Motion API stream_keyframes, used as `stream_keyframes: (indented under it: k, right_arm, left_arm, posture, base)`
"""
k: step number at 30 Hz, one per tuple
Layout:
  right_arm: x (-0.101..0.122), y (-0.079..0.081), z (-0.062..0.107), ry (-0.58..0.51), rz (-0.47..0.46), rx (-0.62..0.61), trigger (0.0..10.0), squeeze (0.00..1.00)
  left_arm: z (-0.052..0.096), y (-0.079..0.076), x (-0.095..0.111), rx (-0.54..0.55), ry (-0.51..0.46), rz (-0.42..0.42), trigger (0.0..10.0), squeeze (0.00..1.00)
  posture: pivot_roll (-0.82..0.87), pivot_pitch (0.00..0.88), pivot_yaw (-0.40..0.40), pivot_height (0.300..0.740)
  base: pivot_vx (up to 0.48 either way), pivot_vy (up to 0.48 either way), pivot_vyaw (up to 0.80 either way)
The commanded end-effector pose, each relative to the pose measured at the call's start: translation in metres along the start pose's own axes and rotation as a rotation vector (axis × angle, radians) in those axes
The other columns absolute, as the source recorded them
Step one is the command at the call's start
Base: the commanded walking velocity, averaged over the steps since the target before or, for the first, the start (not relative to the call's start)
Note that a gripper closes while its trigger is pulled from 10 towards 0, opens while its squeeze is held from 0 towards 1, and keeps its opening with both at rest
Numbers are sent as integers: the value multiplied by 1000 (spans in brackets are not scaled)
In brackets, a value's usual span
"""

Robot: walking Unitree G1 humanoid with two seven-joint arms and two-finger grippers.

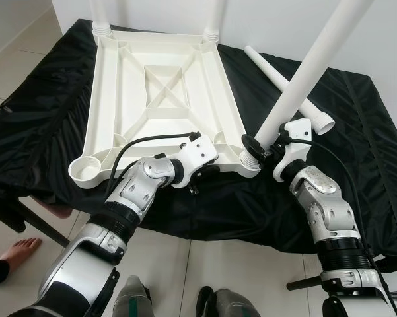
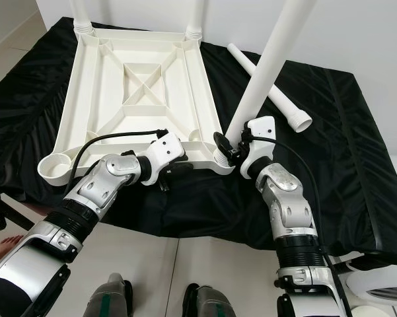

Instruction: Building children table

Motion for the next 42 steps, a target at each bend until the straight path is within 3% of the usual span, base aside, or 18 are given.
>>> stream_keyframes:
  k: [1, 9, 21, 25, 35, 40, 41, 42]
  right_arm:
    - [-22, -4, 5, 87, -27, -20, 10000, 0]
    - [-28, -6, 6, 111, -23, -27, 10000, 0]
    - [-50, -14, 8, 263, -128, -36, 10000, 0]
    - [-39, -11, 3, 195, -61, -10, 10000, 0]
    - [-33, -6, 3, 142, -49, 7, 10000, 0]
    - [-38, -7, 5, 171, -39, 4, 10000, 0]
    - [-53, -7, 10, 228, 31, 14, 10000, 0]
    - [-53, -7, 10, 228, 31, 14, 10000, 0]
  left_arm:
    - [-3, -3, 15, -12, -37, -50, 10000, 0]
    - [-3, -3, 16, -13, -39, -51, 10000, 0]
    - [-3, -1, 18, -13, -41, -53, 10000, 0]
    - [-4, -1, 20, -11, -45, -51, 10000, 0]
    - [-2, 0, 18, -5, -43, -49, 10000, 0]
    - [-2, 0, 18, -5, -42, -49, 10000, 0]
    - [-3, 0, 19, -7, -43, -51, 10000, 0]
    - [-3, 0, 19, -7, -43, -51, 10000, 0]
  posture:
    - [43, 55, -96, 740]
    - [41, 63, -95, 740]
    - [38, 78, -96, 740]
    - [43, 80, -101, 740]
    - [41, 80, -100, 740]
    - [40, 79, -98, 740]
    - [40, 79, -97, 740]
    - [40, 79, -97, 740]
  base:
    - [0, 0, 0]
    - [0, 0, 0]
    - [0, 0, 0]
    - [0, 0, 0]
    - [0, 0, 0]
    - [0, 0, 0]
    - [0, 0, 0]
    - [0, 0, 0]
Point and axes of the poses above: a point about 5 cm out from each wrist's last joint towards the gripper, its own z axis pointing back from the gripper into the wrist, its own x axis along the axis of the wrist's last joint, y = z × x, the point moved 4 cm from there along -z, pointing out of the wrist towards the gripper
